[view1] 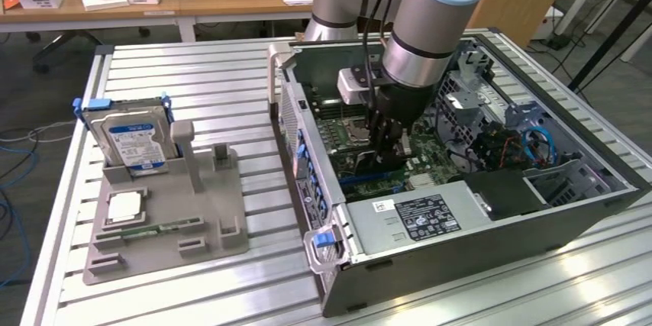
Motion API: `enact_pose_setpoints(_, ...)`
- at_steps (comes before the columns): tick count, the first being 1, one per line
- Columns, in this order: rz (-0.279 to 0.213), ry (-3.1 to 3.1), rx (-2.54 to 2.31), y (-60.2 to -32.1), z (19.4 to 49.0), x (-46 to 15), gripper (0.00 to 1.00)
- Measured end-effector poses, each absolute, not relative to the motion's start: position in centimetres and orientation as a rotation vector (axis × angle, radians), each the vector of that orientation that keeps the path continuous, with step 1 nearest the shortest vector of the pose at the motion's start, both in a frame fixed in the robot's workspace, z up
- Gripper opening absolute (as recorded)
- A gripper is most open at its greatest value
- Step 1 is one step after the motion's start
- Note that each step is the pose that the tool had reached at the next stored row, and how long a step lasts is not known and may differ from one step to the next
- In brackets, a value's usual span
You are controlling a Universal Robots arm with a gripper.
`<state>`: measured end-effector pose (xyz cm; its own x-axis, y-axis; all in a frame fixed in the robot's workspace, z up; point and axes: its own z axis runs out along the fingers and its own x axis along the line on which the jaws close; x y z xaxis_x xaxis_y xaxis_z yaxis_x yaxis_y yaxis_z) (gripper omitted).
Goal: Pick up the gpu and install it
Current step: 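Insert the gpu into the slot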
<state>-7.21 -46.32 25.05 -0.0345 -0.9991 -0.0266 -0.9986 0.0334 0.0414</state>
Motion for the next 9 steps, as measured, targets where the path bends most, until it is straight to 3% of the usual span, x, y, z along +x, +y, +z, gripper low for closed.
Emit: enact_pose_setpoints(9, -0.076, -2.251, 2.176, -46.31, 24.75, -7.21, 0.26)
